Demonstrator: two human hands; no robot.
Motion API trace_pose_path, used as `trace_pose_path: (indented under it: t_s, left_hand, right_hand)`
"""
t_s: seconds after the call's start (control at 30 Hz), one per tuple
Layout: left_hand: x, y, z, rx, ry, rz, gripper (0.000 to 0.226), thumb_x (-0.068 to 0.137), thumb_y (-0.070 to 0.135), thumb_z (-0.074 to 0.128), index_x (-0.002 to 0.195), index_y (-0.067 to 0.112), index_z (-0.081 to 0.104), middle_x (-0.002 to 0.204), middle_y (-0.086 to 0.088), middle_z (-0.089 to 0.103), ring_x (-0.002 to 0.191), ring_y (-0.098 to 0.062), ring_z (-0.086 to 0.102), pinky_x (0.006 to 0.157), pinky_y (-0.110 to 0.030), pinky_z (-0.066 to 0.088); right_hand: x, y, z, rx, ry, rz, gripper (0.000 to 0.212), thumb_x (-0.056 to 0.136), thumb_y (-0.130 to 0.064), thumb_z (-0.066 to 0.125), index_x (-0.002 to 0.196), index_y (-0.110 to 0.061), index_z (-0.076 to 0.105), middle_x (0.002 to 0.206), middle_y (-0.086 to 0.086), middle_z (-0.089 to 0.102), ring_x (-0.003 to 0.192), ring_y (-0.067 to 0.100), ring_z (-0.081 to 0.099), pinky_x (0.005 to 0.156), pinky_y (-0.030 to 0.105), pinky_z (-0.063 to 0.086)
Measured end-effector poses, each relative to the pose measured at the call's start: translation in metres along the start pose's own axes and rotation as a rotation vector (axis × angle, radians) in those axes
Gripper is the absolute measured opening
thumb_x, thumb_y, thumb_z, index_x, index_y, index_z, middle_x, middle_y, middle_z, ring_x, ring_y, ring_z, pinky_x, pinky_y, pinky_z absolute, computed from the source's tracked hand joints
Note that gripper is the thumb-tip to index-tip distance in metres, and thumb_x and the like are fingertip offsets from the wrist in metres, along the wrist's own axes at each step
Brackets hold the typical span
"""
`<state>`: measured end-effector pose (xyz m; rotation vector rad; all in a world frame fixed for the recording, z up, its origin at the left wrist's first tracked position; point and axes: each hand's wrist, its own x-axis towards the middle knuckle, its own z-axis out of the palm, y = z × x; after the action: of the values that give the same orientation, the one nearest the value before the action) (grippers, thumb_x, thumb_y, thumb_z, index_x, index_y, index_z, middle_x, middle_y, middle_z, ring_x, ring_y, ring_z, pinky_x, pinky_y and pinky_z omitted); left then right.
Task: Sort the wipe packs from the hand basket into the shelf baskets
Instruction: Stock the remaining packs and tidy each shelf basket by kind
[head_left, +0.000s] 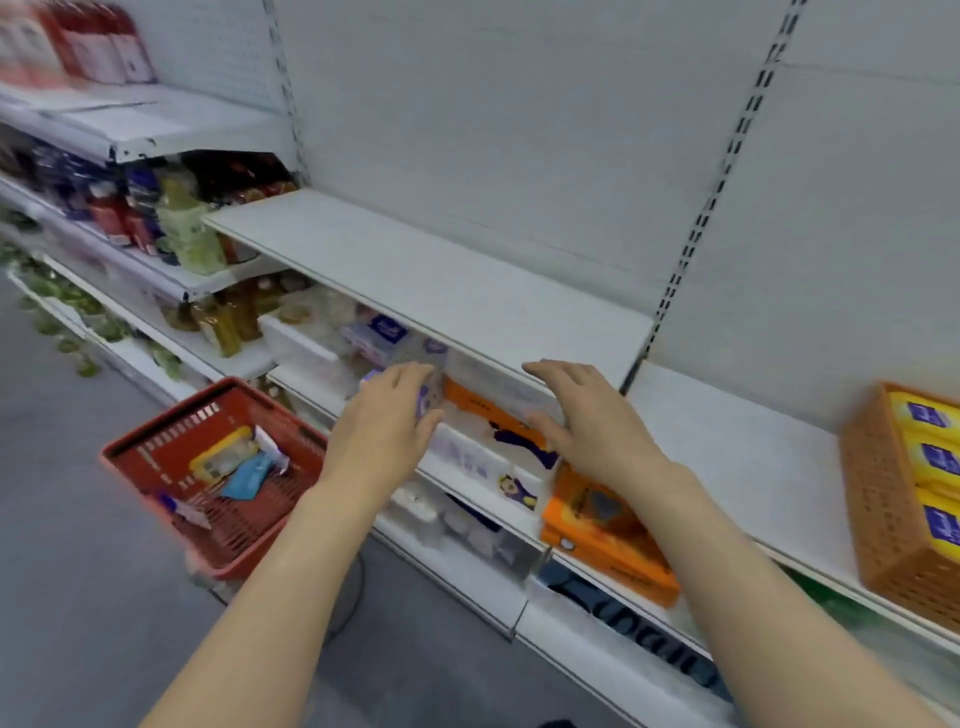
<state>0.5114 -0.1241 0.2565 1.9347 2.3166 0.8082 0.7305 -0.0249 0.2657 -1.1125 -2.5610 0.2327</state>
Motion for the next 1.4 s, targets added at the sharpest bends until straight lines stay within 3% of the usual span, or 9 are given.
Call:
trace_pose_path:
  t_s: [0.33, 0.5, 0.77, 0.93, 1.03, 1.17, 1.27, 1.33, 1.4]
  left_hand:
    - [0.012, -0.192, 0.018, -0.010, -0.049, -0.254, 0.040, 0.091, 0.034, 0.063, 0.127, 0.022, 0.053, 0.127, 0.003, 0.057, 0.118, -0.019, 0.051, 0.091, -0.033, 0.043]
    - [0.043, -0.305, 0.038, 0.036, -0.176, -0.429, 0.046, 0.092, 0.037, 0.062, 0.133, 0.019, 0.052, 0.133, 0.000, 0.055, 0.124, -0.020, 0.049, 0.098, -0.035, 0.043]
    - [0.055, -0.464, 0.073, -0.009, -0.425, -0.708, 0.052, 0.085, 0.033, 0.071, 0.131, 0.011, 0.057, 0.125, -0.013, 0.062, 0.117, -0.031, 0.056, 0.096, -0.038, 0.045]
    - [0.052, -0.558, 0.100, -0.027, -0.615, -0.798, 0.046, 0.087, 0.036, 0.069, 0.125, 0.010, 0.060, 0.119, -0.014, 0.066, 0.109, -0.034, 0.060, 0.082, -0.037, 0.047]
    - [0.052, -0.611, 0.113, -0.009, -0.780, -0.776, 0.047, 0.090, 0.038, 0.064, 0.128, 0.012, 0.057, 0.121, -0.017, 0.065, 0.111, -0.036, 0.059, 0.083, -0.039, 0.047]
    - [0.065, -0.666, 0.126, -0.023, -0.957, -0.665, 0.044, 0.093, 0.038, 0.060, 0.129, 0.013, 0.058, 0.126, -0.016, 0.063, 0.115, -0.034, 0.058, 0.086, -0.039, 0.048]
    - [0.080, -0.694, 0.135, -0.075, -1.027, -0.598, 0.040, 0.094, 0.042, 0.058, 0.125, 0.016, 0.061, 0.123, -0.013, 0.066, 0.109, -0.032, 0.062, 0.088, -0.041, 0.050]
    - [0.088, -0.709, 0.140, -0.094, -1.065, -0.550, 0.041, 0.094, 0.042, 0.058, 0.127, 0.019, 0.059, 0.125, -0.009, 0.065, 0.113, -0.029, 0.060, 0.093, -0.041, 0.048]
    - [0.093, -0.720, 0.144, -0.112, -1.090, -0.529, 0.040, 0.095, 0.041, 0.057, 0.128, 0.019, 0.059, 0.128, -0.007, 0.064, 0.116, -0.027, 0.059, 0.097, -0.039, 0.046]
  right_hand:
    - [0.143, -0.107, 0.157, 0.090, -0.235, -0.172, 0.053, 0.096, -0.038, 0.057, 0.144, -0.019, 0.045, 0.146, 0.003, 0.046, 0.135, 0.023, 0.038, 0.108, 0.036, 0.036]
    - [0.237, -0.144, 0.245, 0.159, -0.414, -0.188, 0.051, 0.096, -0.038, 0.056, 0.142, -0.018, 0.047, 0.145, 0.004, 0.047, 0.133, 0.025, 0.040, 0.106, 0.035, 0.036]
    - [0.323, -0.186, 0.378, 0.204, -0.740, -0.092, 0.048, 0.095, -0.041, 0.057, 0.137, -0.018, 0.051, 0.135, 0.008, 0.055, 0.126, 0.027, 0.048, 0.101, 0.037, 0.043]
    - [0.322, -0.216, 0.466, 0.367, -0.943, 0.212, 0.048, 0.093, -0.042, 0.060, 0.133, -0.015, 0.058, 0.132, 0.005, 0.062, 0.120, 0.024, 0.058, 0.097, 0.033, 0.046]
    - [0.315, -0.240, 0.513, 0.474, -1.045, 0.473, 0.052, 0.093, -0.043, 0.063, 0.133, -0.011, 0.058, 0.133, 0.006, 0.062, 0.120, 0.023, 0.058, 0.100, 0.031, 0.046]
    - [0.305, -0.281, 0.573, 0.600, -1.012, 0.805, 0.040, 0.092, -0.039, 0.064, 0.113, -0.006, 0.068, 0.114, 0.010, 0.069, 0.106, 0.025, 0.065, 0.091, 0.033, 0.050]
    - [0.301, -0.316, 0.615, 0.772, -0.980, 1.068, 0.029, 0.093, -0.038, 0.064, 0.100, -0.011, 0.069, 0.093, 0.006, 0.069, 0.080, 0.019, 0.065, 0.071, 0.032, 0.051]
    - [0.307, -0.339, 0.638, 0.893, -0.946, 1.302, 0.028, 0.090, -0.047, 0.064, 0.101, -0.021, 0.060, 0.093, 0.002, 0.062, 0.077, 0.015, 0.061, 0.058, 0.027, 0.053]
    - [0.315, -0.356, 0.660, 0.926, -0.925, 1.487, 0.040, 0.083, -0.058, 0.066, 0.101, -0.024, 0.054, 0.098, 0.003, 0.061, 0.078, 0.015, 0.059, 0.057, 0.026, 0.053]
